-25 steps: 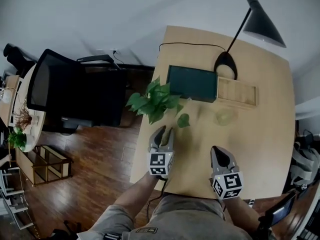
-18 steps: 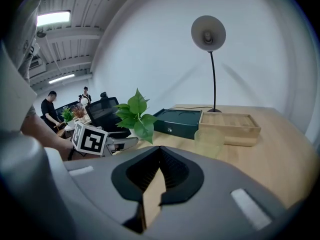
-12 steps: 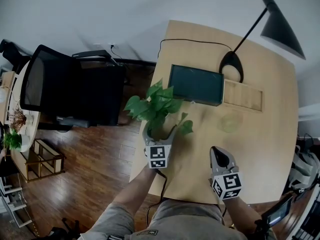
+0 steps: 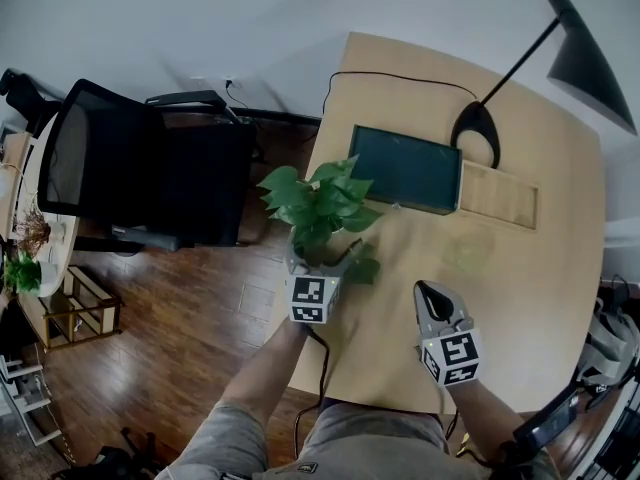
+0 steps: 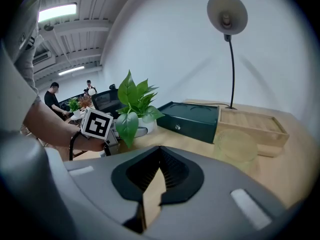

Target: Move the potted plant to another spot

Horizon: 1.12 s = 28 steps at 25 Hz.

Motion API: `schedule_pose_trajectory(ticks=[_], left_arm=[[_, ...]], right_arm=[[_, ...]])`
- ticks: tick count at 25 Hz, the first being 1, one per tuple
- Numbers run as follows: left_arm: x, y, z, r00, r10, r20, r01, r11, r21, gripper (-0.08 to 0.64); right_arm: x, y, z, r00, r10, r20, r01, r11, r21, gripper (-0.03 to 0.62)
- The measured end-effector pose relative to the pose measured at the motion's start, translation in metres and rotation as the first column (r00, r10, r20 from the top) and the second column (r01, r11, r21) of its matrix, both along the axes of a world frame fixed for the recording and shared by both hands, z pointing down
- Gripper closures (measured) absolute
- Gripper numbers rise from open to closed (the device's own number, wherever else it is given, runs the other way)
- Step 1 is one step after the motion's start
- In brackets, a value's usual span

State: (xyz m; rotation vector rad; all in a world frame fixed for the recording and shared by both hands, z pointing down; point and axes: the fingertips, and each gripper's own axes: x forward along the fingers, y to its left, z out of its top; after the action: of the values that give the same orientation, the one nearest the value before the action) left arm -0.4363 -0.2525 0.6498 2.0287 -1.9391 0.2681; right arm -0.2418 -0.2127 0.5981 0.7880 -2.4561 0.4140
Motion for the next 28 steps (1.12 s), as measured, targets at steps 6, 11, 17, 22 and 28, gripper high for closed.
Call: schedule_pose_trajectory(ticks=[6, 11, 17, 22, 28], left_arm=[[-0.003, -0.001, -0.003, 0.999, 0.022, 0.044, -0.023, 1.000, 0.010, 0.069], [-0.011, -0.018, -0.008, 0.998, 0.018, 0.066, -0.020, 0.999, 0.027, 0.086], [-0.012, -0.034, -0.010, 0.995, 0.060, 0.077, -0.063, 0.998, 0.031, 0.089], [-0.010, -0.039, -0.010, 0.994, 0.082, 0.077, -0.085, 0.996, 0.034, 0.091], [-0.010, -0.036, -0.011, 0.994, 0.091, 0.066, -0.094, 0.995, 0.045, 0.101]], right_arm=[[-0.027, -0.018, 0.013, 0.998, -0.057, -0.019, 0.058, 0.998, 0.023, 0.588], [-0.035, -0.022, 0.018, 0.997, -0.076, -0.027, 0.076, 0.997, 0.020, 0.588], [-0.042, -0.024, 0.022, 0.996, -0.085, -0.033, 0.085, 0.996, 0.013, 0.588], [-0.044, -0.026, 0.020, 0.996, -0.081, -0.032, 0.082, 0.996, 0.019, 0.588], [-0.043, -0.022, 0.021, 0.996, -0.076, -0.041, 0.077, 0.997, 0.021, 0.588]])
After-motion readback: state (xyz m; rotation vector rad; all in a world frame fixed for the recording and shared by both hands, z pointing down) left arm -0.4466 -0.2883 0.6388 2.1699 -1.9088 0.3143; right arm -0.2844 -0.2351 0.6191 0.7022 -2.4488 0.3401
